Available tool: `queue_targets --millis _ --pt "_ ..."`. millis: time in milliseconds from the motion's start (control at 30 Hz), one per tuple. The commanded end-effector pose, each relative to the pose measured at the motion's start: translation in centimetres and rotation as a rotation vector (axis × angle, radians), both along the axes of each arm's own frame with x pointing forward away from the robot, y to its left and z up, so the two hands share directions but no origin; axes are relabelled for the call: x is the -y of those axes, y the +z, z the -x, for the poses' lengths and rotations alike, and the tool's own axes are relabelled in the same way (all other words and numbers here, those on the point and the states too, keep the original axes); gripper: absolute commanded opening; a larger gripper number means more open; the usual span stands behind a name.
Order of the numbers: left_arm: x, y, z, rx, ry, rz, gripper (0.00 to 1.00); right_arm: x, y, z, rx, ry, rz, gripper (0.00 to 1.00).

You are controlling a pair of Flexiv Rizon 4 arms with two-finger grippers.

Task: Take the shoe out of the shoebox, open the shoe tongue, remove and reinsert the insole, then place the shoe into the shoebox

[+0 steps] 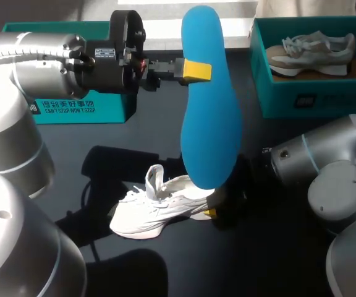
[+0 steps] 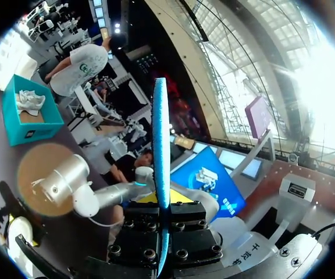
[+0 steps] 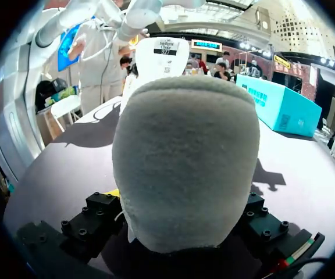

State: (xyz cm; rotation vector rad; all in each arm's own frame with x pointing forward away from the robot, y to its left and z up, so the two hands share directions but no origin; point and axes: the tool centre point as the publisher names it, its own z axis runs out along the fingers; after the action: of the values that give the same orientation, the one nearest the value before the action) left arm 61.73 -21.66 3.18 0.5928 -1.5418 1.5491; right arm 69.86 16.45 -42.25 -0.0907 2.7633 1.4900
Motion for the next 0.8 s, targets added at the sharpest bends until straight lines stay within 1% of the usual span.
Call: queue_targets --millis 33,67,100,200,367,533,733,800 --pt "-0.2 -0.1 0.2 0.000 0.002 -0.002 0.00 -0.2 -0.5 -0.2 0.002 -0.002 0.002 0.00" --pt "-0.2 -0.1 0.2 0.000 0.002 -0.002 0.00 -0.2 -0.5 -0.2 0.002 -0.002 0.002 0.65" --pt "-0.2 -0.1 0.2 0.000 0.002 -0.002 0.00 -0.2 -0.5 -0.2 0.002 -0.002 0.002 1.00" --pt "-0.2 -0.1 0.2 0.000 0.002 -0.002 0.00 -0.2 -0.5 -0.2 0.002 -0.002 0.002 1.00" --pt "-0.2 -0.1 0.2 0.000 0.002 -0.002 0.00 0.6 0.9 -0.5 0.010 -0.023 0.043 1.00" --pt "-0.2 -0.1 0.2 0.000 0.002 -0.002 0.00 0.6 2.5 -0.4 -0.014 0.006 0.124 1.00" --pt "-0.2 -0.1 0.2 0.000 0.002 -0.002 0.00 1.6 3.8 0.3 -0.039 0.010 0.217 1.00" --pt "-0.2 -0.1 0.2 0.000 0.002 -0.002 0.00 1.9 4.3 0.4 -0.053 0.002 0.282 1.00"
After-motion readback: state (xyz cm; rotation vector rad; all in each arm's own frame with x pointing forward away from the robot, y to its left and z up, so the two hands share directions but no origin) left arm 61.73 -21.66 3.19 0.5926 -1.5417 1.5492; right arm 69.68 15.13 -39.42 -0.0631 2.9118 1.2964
